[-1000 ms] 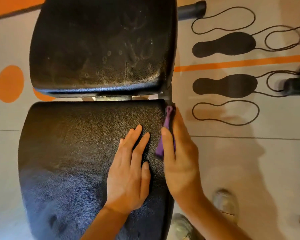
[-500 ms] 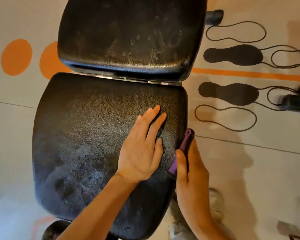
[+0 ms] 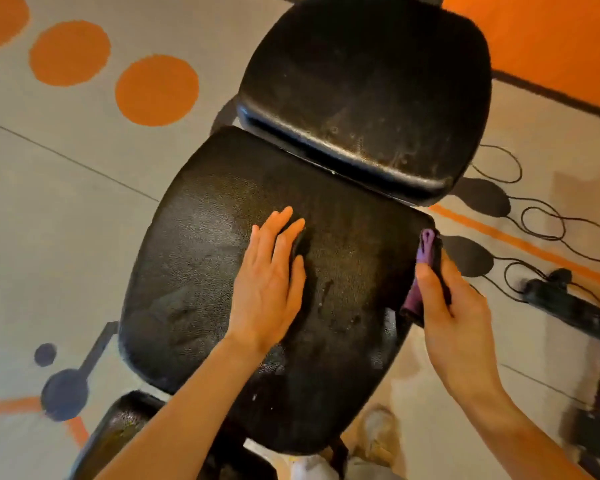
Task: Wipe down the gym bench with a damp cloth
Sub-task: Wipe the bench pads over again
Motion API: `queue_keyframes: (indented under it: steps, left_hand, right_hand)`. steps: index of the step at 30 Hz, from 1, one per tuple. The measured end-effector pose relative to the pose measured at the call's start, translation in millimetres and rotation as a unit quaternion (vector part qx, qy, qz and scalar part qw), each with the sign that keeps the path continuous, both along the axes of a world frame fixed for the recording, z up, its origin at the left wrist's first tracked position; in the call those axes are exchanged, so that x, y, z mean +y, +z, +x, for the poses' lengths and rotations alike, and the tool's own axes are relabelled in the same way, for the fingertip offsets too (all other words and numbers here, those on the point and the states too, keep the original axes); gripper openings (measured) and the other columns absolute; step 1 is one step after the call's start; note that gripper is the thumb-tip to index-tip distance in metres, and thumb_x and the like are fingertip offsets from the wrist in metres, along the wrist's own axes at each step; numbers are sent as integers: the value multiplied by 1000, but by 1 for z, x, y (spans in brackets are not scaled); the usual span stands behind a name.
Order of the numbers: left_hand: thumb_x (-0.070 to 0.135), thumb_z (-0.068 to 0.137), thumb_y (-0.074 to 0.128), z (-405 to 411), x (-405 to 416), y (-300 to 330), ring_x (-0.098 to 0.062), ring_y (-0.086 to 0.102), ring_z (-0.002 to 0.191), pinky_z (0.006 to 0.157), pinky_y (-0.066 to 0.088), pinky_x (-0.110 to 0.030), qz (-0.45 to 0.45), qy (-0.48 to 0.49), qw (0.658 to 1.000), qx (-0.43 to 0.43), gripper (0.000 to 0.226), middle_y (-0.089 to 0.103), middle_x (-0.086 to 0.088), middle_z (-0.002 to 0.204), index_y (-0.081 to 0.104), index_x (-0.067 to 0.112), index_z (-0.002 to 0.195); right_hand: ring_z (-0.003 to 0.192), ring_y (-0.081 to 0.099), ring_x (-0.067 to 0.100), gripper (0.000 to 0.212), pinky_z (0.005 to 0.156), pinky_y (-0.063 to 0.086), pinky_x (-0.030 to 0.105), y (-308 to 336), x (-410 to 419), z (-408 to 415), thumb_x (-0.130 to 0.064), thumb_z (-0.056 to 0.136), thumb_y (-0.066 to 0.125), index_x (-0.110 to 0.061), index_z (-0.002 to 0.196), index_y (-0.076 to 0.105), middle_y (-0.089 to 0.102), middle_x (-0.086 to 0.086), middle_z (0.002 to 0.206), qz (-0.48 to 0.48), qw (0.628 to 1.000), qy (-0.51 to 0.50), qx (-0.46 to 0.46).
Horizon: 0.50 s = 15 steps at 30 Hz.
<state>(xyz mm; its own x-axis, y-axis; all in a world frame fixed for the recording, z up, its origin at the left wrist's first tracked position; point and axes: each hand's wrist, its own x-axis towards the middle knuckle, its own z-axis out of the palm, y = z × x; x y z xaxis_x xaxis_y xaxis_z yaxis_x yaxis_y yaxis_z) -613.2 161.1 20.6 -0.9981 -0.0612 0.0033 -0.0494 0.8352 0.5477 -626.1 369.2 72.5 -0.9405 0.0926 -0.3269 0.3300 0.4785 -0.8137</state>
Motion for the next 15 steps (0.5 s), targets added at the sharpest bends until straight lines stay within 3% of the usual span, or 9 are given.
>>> queue_keyframes:
  steps: [3, 5, 8, 10, 12, 15]
  left_hand:
    - [22, 102, 43, 8, -31, 2, -14, 24, 148, 124, 11, -33, 5, 35, 999, -3, 44, 30, 1, 155, 39, 15, 145]
    - [22, 102, 43, 12, -48, 2, -15, 25, 147, 124, 14, -36, 7, 57, 998, -4, 44, 30, 0, 155, 40, 15, 144]
    - [24, 102, 43, 17, -69, -2, -15, 25, 148, 124, 15, -38, 16, 94, 995, -16, 44, 29, 0, 156, 39, 15, 145]
    - [25, 102, 42, 21, -80, -6, -15, 25, 147, 124, 16, -39, 23, 116, 993, -23, 44, 28, 1, 157, 39, 16, 145]
    - [26, 102, 42, 24, -90, -11, -14, 24, 147, 124, 15, -39, 25, 142, 989, -29, 45, 27, 2, 157, 39, 17, 145]
    - [28, 102, 41, 23, -102, -16, -15, 25, 147, 123, 18, -41, 30, 185, 982, -36, 45, 27, 2, 157, 38, 19, 146]
  right_hand:
    - [71, 58, 1, 37, 63, 44, 7, 4, -22, -12, -35, 98, 41, -13, 123, 58, 63, -4, 80, 10, 999, 26, 23]
    - [75, 56, 0, 39, 69, 44, 9, 7, -40, -22, -36, 99, 40, -8, 119, 58, 62, -6, 83, 25, 998, 42, 41]
    - [77, 55, -4, 34, 79, 47, 12, 13, -70, -38, -34, 100, 40, -20, 124, 59, 60, -10, 83, 39, 994, 76, 66]
    - [79, 55, -3, 35, 81, 48, 20, 13, -88, -49, -35, 100, 39, -21, 126, 58, 61, -11, 85, 50, 990, 108, 76]
    - [82, 55, -2, 34, 83, 47, 25, 10, -104, -62, -36, 100, 38, -18, 121, 59, 60, -15, 87, 56, 986, 140, 75]
    - [78, 54, -1, 17, 78, 42, 22, 6, -128, -83, -35, 100, 39, -25, 102, 52, 55, -18, 77, 51, 978, 188, 78]
